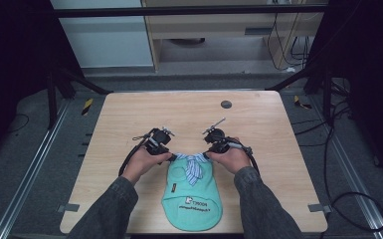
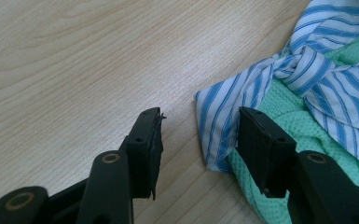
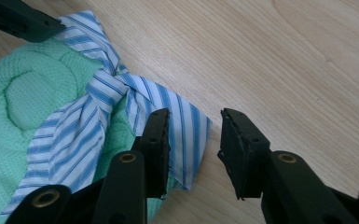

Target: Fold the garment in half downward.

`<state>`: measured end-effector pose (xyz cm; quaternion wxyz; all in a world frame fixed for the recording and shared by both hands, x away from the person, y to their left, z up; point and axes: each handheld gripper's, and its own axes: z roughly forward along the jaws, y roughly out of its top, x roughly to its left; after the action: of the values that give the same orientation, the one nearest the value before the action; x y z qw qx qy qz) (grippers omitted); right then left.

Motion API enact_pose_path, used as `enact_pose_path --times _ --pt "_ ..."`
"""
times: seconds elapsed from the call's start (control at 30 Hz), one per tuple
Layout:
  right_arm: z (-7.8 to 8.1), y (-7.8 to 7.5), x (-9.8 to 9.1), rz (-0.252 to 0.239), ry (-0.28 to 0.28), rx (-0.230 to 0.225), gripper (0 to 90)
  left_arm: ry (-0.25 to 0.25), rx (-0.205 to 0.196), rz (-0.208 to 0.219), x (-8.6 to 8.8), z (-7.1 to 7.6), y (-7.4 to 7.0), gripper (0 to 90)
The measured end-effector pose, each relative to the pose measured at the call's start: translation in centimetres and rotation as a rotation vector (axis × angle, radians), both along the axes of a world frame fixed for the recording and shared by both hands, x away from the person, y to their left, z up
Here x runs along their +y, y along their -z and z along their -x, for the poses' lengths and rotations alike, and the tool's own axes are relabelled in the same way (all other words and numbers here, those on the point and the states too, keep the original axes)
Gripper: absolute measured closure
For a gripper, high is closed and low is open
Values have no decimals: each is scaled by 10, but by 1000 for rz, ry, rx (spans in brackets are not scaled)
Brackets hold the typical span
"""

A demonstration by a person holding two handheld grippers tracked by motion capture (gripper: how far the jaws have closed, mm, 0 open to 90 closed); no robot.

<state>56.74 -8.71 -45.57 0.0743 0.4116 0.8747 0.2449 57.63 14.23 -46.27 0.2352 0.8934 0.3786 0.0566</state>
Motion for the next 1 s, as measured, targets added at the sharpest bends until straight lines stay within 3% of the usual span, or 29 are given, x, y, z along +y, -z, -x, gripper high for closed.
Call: enact_pose_path --times 0.3,0.7,0.9,0.97,1.0 --pt "-3 6 6 -1 9 20 528 4 11 -1 -6 1 4 467" --pt "-3 17 8 -2 11 41 503 18 17 3 -14 4 10 543" --pt "-3 19 11 7 11 48 528 33 7 -7 -17 6 10 622" --pt "-2 19 11 3 0 49 575 37 -1 -12 -17 6 10 634" --pt "-1 19 12 -1 -19 54 644 41 -6 -8 -17 7 10 683"
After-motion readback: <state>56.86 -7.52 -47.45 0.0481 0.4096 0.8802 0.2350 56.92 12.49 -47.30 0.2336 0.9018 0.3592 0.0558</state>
